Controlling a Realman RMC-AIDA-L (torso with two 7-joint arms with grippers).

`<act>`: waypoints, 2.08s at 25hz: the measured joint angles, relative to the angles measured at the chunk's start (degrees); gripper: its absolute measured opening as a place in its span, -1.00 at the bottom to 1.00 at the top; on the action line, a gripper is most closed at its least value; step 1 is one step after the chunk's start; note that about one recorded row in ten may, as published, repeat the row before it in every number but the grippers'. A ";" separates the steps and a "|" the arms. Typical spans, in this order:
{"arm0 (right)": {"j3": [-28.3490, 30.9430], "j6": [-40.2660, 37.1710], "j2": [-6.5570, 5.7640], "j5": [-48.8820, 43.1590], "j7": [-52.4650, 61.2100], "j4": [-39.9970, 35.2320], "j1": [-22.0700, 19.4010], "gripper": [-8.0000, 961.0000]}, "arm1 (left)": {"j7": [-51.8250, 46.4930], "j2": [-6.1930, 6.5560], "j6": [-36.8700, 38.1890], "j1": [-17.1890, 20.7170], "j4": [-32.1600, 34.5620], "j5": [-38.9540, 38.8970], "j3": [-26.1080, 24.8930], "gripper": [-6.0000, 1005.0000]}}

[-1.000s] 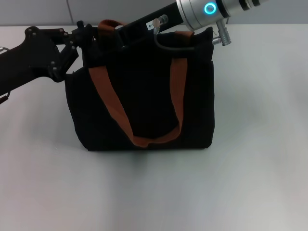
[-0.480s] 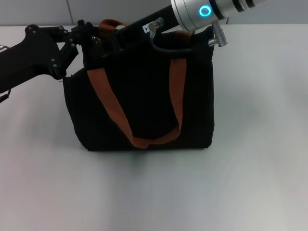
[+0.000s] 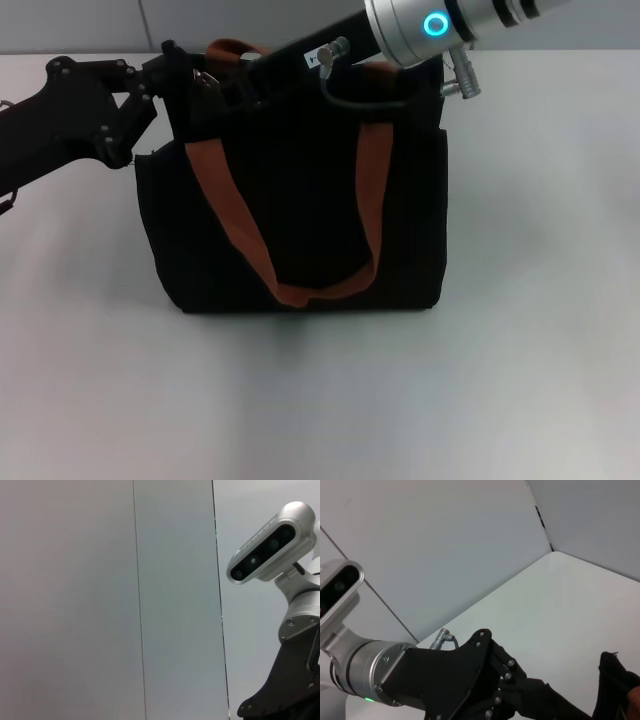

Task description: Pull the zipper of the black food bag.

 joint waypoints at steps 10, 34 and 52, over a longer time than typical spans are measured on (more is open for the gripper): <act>-0.04 -0.92 -0.14 -0.36 0.32 -0.98 -0.81 -0.98 | -0.02 0.24 0.11 0.63 0.01 0.01 0.20 -0.95; -0.14 -0.96 -0.18 -1.34 -0.46 -2.81 -3.86 -0.98 | 0.01 0.91 0.17 1.38 0.25 0.00 -0.08 -0.95; 0.46 -1.47 -0.36 -3.59 0.24 -4.84 -7.27 -0.98 | -0.52 1.27 -0.03 1.13 0.37 0.01 -0.08 -0.95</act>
